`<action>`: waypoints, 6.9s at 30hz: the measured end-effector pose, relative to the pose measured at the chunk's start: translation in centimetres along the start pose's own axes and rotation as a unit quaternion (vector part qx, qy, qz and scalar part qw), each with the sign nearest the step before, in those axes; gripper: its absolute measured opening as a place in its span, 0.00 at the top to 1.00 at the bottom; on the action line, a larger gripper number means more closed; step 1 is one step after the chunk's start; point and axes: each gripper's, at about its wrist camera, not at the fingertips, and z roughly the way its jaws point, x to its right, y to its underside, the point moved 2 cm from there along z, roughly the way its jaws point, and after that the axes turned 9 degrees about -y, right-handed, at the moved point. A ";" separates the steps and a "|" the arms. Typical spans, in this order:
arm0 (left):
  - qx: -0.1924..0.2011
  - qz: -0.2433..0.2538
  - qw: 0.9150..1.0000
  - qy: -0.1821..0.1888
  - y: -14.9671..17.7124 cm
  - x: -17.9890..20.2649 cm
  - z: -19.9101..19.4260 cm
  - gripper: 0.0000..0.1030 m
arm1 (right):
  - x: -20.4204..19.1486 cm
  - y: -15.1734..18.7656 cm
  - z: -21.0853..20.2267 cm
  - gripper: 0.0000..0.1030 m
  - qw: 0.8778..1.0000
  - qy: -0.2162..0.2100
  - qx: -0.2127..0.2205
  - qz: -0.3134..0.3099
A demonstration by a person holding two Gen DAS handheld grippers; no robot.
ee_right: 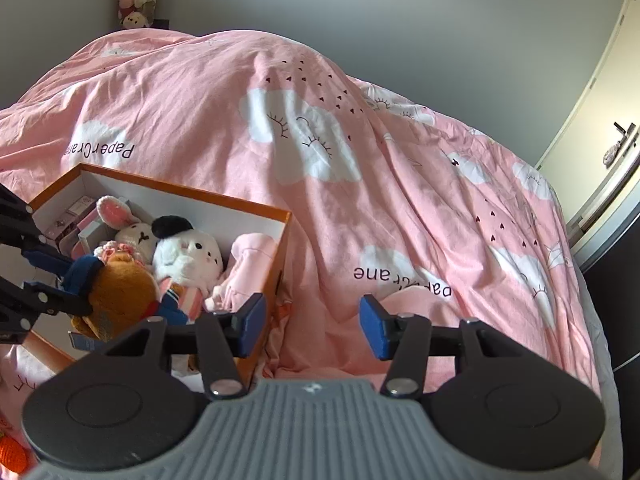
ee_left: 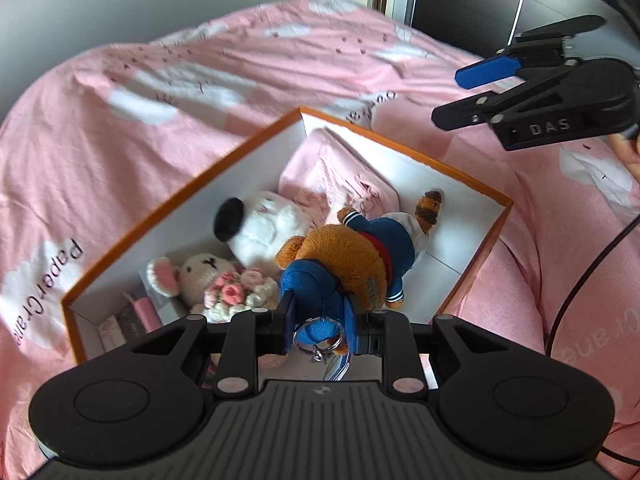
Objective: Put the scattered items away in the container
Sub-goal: 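Lower the brown bear keychain into the orange box and open the left tool, then withdraw both tools from the orange box toward the remaining toys, then grasp the pink pompom with the left tool while the right tool grasps the orange crocheted carrot, then carry the pompom and carrot over the orange box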
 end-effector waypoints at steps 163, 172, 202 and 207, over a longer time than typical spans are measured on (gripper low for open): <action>-0.055 -0.354 0.924 -0.133 22.1 -2.8 -6.0 0.41 | -22.6 15.5 4.6 0.54 0.923 -0.343 -0.157 0.080; -0.049 -0.375 0.916 -0.132 22.9 -3.1 -5.8 0.50 | -22.8 15.4 4.2 0.54 0.925 -0.339 -0.154 0.069; 0.084 -0.264 0.955 -0.105 12.1 -2.3 -13.2 0.52 | -13.0 5.1 -3.6 0.55 0.961 -0.273 0.004 0.049; 0.121 -0.232 0.959 -0.111 8.4 -3.2 -14.0 0.52 | -11.2 1.8 -4.3 0.55 0.963 -0.262 0.044 0.034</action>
